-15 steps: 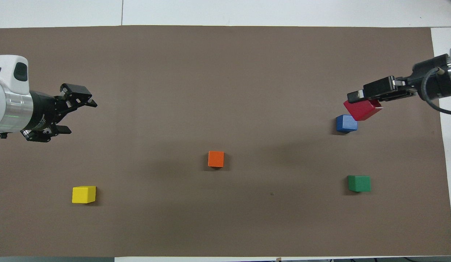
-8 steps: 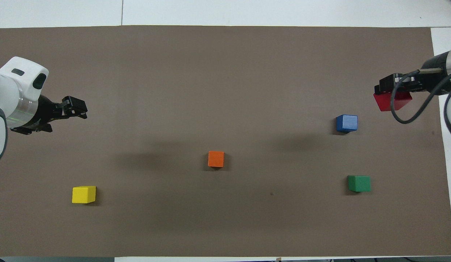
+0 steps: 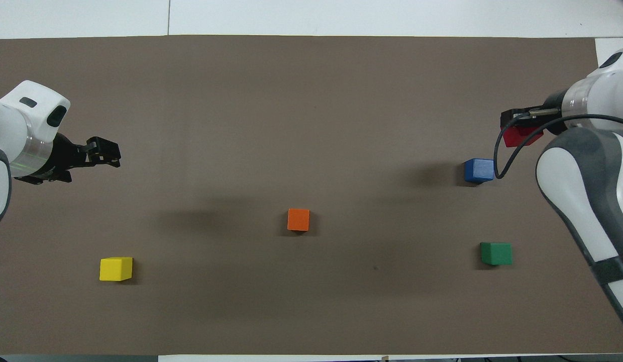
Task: Transfer red block to right arm and stack on blue block
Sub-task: 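Carry the red cube with the right gripper over the blue cube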
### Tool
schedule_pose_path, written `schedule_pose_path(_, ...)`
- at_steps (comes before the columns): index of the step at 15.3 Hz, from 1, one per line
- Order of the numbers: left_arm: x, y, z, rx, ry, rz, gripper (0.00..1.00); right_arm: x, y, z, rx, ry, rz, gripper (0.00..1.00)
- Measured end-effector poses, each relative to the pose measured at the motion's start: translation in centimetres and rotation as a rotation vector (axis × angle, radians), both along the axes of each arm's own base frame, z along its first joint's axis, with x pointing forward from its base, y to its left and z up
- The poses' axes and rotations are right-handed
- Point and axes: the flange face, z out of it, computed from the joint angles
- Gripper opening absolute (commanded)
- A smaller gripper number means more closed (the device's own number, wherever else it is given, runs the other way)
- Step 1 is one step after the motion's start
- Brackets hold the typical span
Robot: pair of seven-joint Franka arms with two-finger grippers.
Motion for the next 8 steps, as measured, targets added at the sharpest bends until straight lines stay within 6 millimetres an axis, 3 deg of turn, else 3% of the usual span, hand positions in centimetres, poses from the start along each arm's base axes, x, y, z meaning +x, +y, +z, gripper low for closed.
schedule_pose_path(4, 1.3, 0.3, 3.1, -0.008, -0.019, -0.024, 1.00, -1.6, -0.3, -4.3, -0.003, -0.088, -0.014, 0.00)
schedule_pose_path(8, 2.9, 0.1, 3.4, -0.014, -0.018, -0.032, 1.00, -2.9, -0.4, -6.8, 0.002, -0.134, -0.046, 0.00)
